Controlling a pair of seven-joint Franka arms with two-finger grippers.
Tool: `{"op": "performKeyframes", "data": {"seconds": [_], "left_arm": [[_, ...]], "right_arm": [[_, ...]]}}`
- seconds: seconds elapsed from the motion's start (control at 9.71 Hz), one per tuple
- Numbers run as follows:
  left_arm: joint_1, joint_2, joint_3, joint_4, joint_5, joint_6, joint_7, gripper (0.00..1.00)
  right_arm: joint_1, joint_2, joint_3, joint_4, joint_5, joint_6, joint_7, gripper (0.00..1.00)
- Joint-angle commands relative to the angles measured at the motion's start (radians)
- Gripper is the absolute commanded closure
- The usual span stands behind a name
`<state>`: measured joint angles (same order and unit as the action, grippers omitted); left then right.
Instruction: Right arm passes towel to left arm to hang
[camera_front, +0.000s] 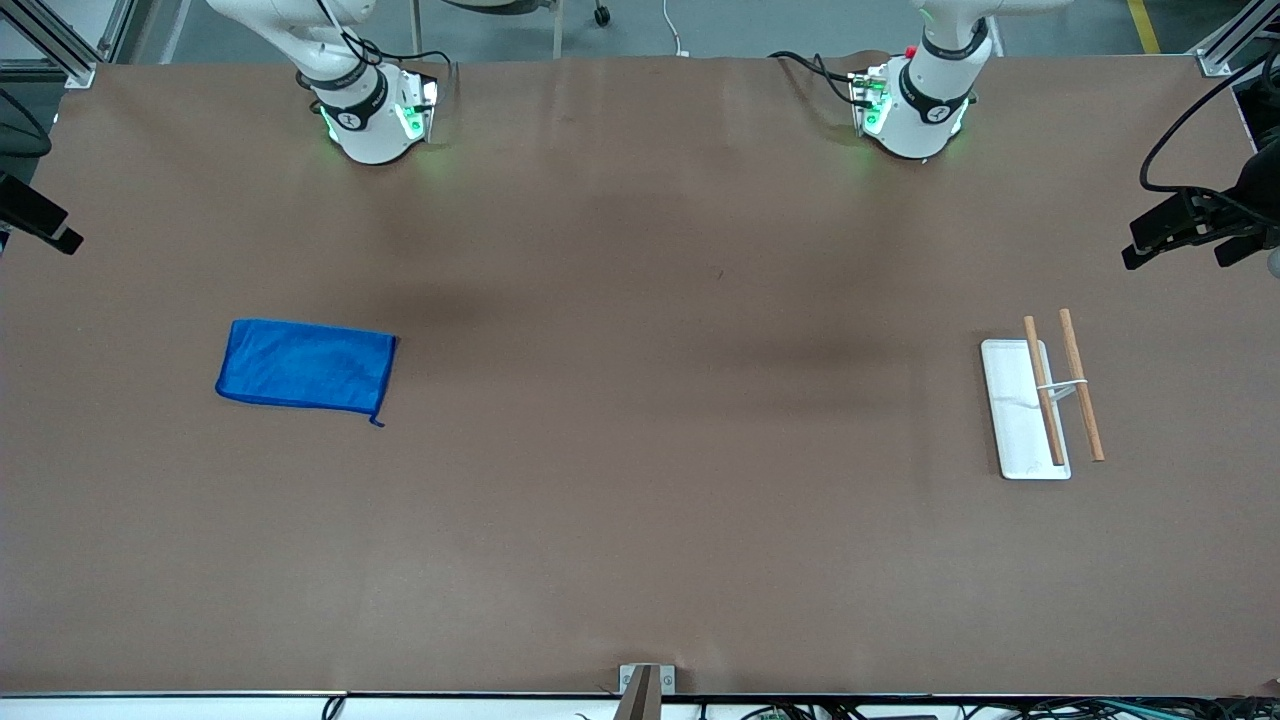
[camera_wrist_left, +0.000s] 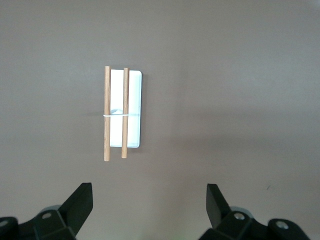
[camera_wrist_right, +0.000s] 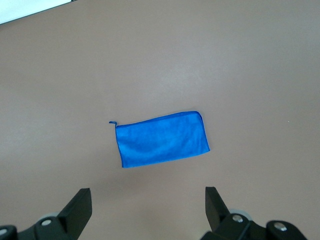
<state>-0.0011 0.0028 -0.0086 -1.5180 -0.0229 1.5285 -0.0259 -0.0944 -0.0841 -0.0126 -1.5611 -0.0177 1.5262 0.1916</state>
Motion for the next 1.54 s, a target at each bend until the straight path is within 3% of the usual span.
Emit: {"op": "performKeyframes", "data": {"seconds": [0.0, 0.72, 0.93, 1.13, 1.44], "left_arm": [[0.021, -0.012, -0.028, -0.047, 0.011, 0.009, -0.011, 0.0], [0.021, 0.002, -0.022, -0.024, 0.012, 0.01, 0.012, 0.0], [0.021, 0.003, -0.021, -0.028, 0.006, 0.009, 0.011, 0.0], [0.021, 0.003, -0.021, -0.03, 0.006, 0.009, 0.011, 0.0], [0.015, 0.011, -0.022, -0.037, 0.008, 0.01, 0.008, 0.0]], "right_arm": [[-0.01, 0.007, 0.013, 0.019, -0.008, -0.012, 0.015, 0.0], [-0.007, 0.01, 0.016, 0.016, -0.016, -0.012, -0.039, 0.0], [-0.005, 0.07, 0.017, -0.009, -0.016, -0.011, -0.104, 0.0], [0.007, 0.131, 0.017, -0.119, -0.019, 0.06, -0.101, 0.0], [-0.001, 0.196, 0.017, -0.345, -0.022, 0.32, -0.101, 0.0]]}}
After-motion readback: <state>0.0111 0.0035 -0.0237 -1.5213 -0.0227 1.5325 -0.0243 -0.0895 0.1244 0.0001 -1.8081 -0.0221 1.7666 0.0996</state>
